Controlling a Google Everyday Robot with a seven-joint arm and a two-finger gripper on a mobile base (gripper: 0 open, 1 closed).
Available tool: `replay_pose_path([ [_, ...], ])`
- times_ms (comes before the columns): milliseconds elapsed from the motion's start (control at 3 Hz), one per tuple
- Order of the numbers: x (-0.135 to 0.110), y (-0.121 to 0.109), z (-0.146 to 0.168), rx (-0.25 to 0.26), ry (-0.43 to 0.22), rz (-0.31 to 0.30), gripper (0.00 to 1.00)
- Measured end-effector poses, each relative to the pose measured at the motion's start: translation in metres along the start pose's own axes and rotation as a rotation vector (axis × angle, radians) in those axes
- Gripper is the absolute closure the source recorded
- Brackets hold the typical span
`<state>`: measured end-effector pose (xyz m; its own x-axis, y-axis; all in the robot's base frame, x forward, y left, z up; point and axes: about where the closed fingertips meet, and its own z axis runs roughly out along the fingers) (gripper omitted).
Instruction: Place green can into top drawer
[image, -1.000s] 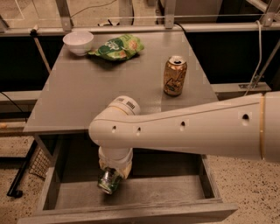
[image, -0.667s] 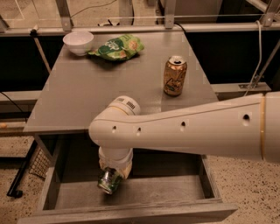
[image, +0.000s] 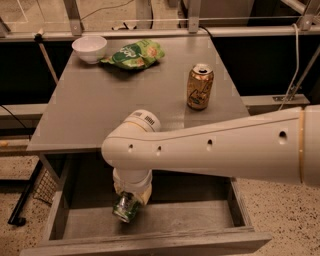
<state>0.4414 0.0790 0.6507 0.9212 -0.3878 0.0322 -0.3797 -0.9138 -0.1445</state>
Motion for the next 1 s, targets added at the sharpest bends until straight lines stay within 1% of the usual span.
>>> replay_pose_path([
  [333,-0.0001,0.0004,-0.0005,0.000,0.002,-0.001,0.11],
  [667,-0.0002,0.0008,-0.0011,-0.001,0.003,-0.001,0.00],
  [1000,-0.0002,0.0008,-0.0011,-0.001,0.003,-0.001,0.00],
])
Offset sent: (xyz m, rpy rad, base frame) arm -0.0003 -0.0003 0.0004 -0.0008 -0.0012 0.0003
